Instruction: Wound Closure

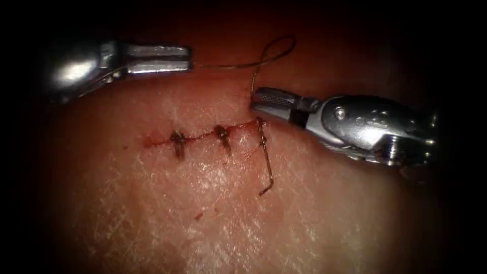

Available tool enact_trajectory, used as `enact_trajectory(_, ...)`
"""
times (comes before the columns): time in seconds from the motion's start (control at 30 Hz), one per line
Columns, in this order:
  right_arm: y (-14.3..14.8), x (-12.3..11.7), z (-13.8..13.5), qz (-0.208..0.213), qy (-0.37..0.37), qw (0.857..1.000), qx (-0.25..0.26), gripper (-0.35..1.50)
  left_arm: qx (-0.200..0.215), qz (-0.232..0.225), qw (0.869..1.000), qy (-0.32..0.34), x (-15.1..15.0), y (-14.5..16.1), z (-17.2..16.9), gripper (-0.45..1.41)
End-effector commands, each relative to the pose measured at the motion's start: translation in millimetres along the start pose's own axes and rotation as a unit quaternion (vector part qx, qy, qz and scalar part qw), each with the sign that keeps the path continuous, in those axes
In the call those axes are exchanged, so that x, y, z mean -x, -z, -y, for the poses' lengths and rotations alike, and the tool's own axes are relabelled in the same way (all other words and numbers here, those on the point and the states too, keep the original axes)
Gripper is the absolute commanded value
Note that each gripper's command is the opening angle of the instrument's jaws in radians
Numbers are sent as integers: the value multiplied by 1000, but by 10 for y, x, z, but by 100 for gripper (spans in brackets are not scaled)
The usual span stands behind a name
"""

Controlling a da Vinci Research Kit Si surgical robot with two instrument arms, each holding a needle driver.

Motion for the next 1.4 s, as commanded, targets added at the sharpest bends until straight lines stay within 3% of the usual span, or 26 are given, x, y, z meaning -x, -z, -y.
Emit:
enact_trajectory(0.03,-9,6,-3,-6,0,1000,1,-32,3,1,1000,1,9,-9,-4,-45)
enact_trajectory(0.2,-15,8,-20,-44,4,999,-6,-32,13,2,1000,10,26,-20,-22,-45)
enact_trajectory(0.47,-20,10,-56,-112,7,990,-83,-20,25,10,1000,14,56,-44,-29,-45)
enact_trajectory(0.93,-23,12,-44,-162,12,961,-224,-22,42,30,998,27,122,-94,-10,-45)
enact_trajectory(1.17,-26,18,-36,-146,28,951,-270,-20,50,28,998,29,141,-101,4,-45)
enact_trajectory(1.33,-25,27,-25,-92,54,943,-316,-10,51,28,998,30,144,-98,12,-45)
enact_trajectory(1.4,-24,27,-23,-73,62,939,-330,4,51,28,998,30,146,-99,12,-45)
